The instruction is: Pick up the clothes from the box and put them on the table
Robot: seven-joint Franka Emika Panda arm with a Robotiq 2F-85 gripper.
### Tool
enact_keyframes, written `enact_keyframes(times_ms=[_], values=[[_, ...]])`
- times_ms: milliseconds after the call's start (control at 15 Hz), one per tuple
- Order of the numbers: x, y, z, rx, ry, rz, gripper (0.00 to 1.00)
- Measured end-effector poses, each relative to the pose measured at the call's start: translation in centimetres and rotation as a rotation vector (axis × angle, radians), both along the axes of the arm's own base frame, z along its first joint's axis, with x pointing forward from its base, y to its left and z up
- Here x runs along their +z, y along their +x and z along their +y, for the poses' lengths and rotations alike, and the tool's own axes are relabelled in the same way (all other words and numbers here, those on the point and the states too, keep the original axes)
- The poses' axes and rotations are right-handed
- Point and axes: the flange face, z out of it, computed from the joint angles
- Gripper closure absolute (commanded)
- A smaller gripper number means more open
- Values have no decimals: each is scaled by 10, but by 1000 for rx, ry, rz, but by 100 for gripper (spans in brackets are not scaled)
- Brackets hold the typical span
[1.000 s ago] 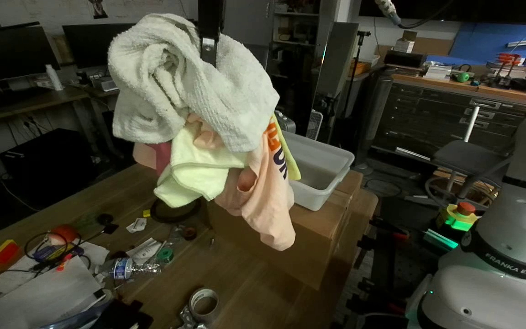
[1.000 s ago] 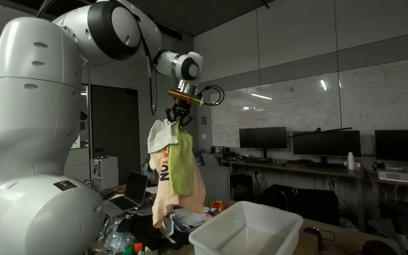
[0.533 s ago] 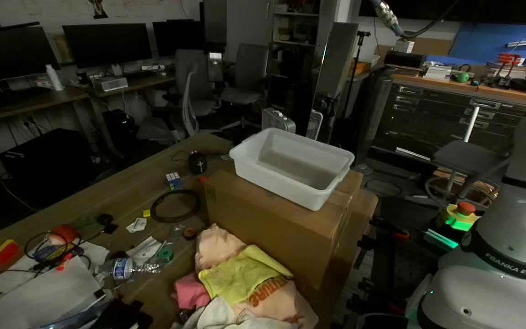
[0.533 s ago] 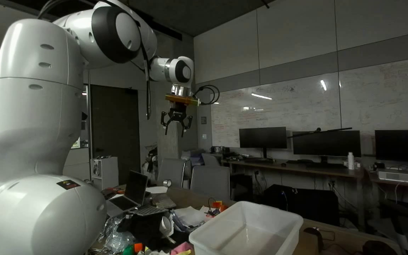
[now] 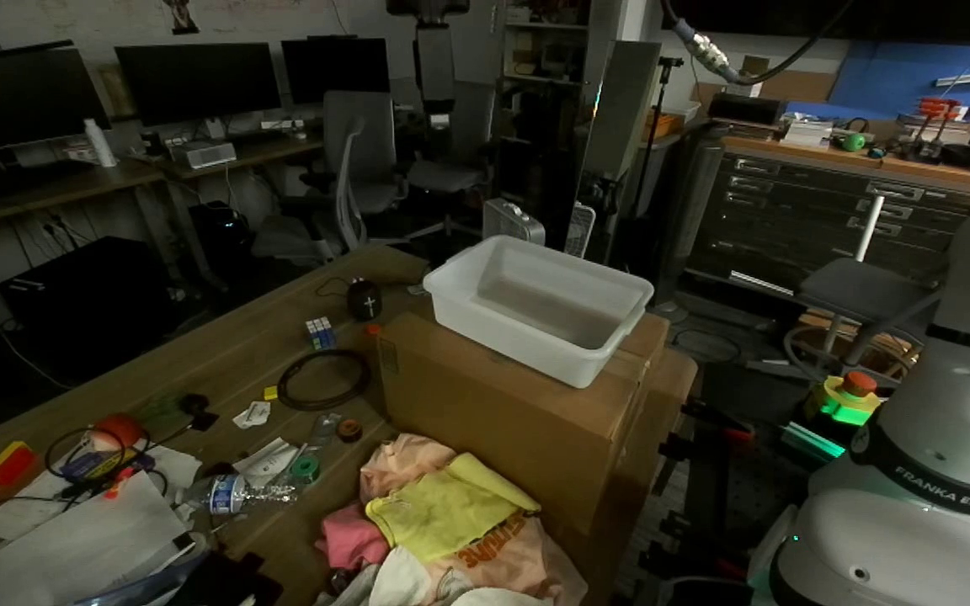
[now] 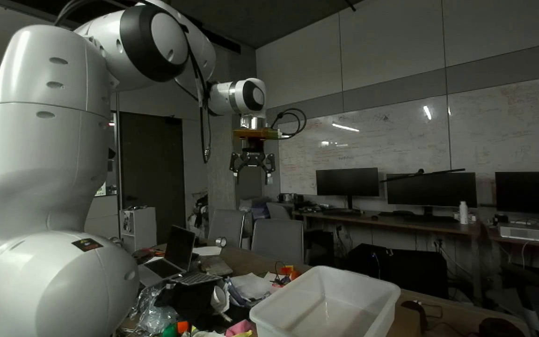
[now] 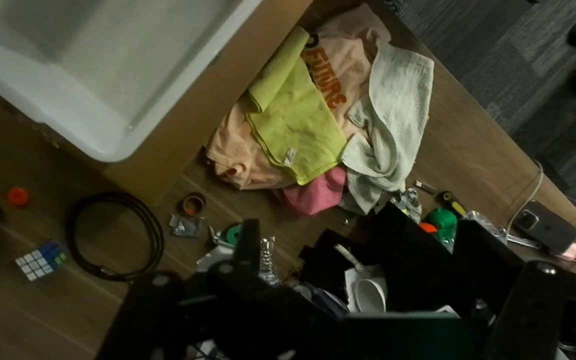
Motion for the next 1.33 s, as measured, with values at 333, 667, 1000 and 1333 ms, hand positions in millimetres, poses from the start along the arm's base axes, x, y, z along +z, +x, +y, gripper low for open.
enact_keyframes(times_ms=[333, 667, 1000, 1333], values=[[-36, -12, -72, -114, -19, 90, 0], [-64, -44, -131, -205, -18, 169, 0], [-82, -78, -172, -285, 1, 217, 0], [-94, -98, -200, -397, 30, 151, 0]])
